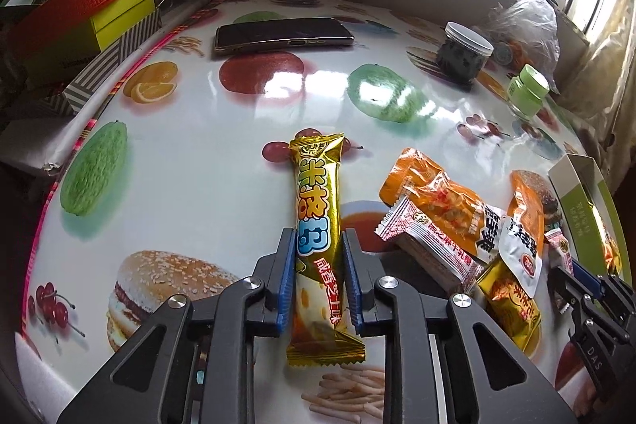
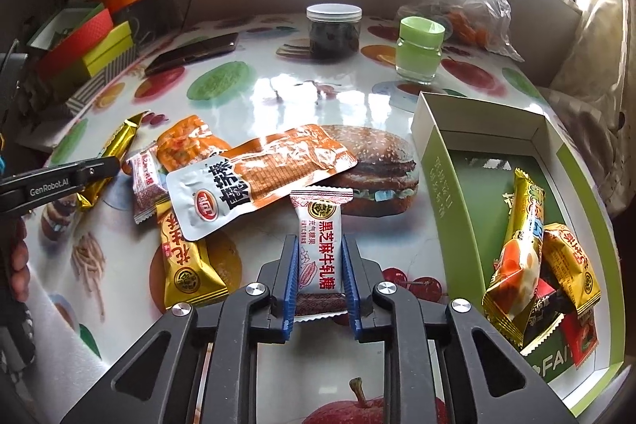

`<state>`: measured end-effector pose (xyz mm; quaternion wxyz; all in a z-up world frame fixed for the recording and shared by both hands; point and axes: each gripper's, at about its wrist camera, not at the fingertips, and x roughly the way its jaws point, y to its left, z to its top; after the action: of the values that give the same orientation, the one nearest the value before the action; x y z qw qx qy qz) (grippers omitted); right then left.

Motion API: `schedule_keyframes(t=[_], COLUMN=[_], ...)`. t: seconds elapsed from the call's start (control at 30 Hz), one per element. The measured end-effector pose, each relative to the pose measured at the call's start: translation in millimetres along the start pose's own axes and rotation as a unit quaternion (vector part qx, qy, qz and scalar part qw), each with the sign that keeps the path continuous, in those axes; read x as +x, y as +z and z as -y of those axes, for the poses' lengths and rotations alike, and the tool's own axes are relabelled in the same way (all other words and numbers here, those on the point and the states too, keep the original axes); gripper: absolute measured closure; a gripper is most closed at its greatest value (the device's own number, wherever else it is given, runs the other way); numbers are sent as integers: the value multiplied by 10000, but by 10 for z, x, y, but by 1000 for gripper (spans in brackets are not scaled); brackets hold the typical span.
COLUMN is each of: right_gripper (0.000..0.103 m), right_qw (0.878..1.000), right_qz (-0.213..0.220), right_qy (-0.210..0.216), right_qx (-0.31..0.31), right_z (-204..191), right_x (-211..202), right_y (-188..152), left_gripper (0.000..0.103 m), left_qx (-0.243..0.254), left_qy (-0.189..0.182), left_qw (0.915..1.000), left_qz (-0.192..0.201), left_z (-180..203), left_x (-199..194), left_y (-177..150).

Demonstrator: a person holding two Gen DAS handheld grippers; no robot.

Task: Organize snacks
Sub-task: 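Grasp the gold stick bar with the left gripper while the right gripper grasps the white-red nougat packet, then carry the gold bar and white-red packet over the green gift box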

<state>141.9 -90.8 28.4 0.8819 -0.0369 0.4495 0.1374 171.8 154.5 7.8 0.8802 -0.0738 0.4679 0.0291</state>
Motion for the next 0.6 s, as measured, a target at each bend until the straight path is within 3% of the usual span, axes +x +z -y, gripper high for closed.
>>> schedule_keyframes(t=[0.6], right_gripper=[84], right_qw=[9995], right_qz=[281], right_qy=[112], right_qx=[7], right_z=[-47], right_x=[-205], right_y=[-2], left_gripper=[79], left_qx=[130], left_qy=[-55], left_qw=[9998], left_qz=[154], left_z=[86], left_x=[-256], left_y=[-102])
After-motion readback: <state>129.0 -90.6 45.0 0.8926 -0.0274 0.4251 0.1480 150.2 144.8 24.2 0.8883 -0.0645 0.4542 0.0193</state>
